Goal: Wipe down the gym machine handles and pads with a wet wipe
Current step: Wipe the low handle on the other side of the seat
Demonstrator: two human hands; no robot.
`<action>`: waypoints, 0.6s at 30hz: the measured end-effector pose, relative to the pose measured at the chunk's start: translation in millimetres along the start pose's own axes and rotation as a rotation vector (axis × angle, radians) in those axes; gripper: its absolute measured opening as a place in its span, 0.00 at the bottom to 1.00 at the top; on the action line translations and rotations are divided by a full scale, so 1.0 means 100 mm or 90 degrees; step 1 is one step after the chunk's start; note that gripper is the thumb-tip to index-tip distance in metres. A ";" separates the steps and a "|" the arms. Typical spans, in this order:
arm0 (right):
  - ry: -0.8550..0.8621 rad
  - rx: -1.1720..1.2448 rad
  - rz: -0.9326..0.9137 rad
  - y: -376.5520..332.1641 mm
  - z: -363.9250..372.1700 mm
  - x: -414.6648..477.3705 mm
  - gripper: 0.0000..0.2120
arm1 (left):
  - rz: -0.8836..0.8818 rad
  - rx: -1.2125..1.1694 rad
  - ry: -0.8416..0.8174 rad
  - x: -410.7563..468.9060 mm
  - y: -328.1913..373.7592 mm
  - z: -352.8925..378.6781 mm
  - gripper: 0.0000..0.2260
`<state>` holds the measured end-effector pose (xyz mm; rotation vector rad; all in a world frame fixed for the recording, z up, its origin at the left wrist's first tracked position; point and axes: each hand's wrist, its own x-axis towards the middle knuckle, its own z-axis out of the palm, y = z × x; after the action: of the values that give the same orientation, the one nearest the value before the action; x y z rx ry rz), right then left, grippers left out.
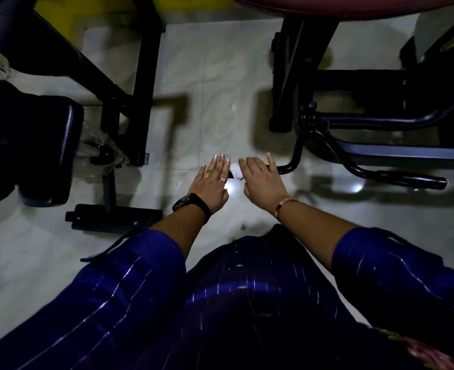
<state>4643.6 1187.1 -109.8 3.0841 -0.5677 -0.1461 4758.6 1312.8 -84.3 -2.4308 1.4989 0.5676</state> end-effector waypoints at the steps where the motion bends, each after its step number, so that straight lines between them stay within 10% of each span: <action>1: -0.006 0.000 0.000 0.03 -0.02 0.04 0.30 | 0.000 0.003 0.000 0.00 0.00 -0.01 0.34; 18: 0.039 -0.107 0.007 0.06 0.25 -0.45 0.39 | -0.011 -0.002 0.006 -0.01 0.03 -0.03 0.34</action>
<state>4597.6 1197.8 -130.1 2.9121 -0.5395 -0.0935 4756.6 1311.4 -81.7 -2.4500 1.4806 0.5560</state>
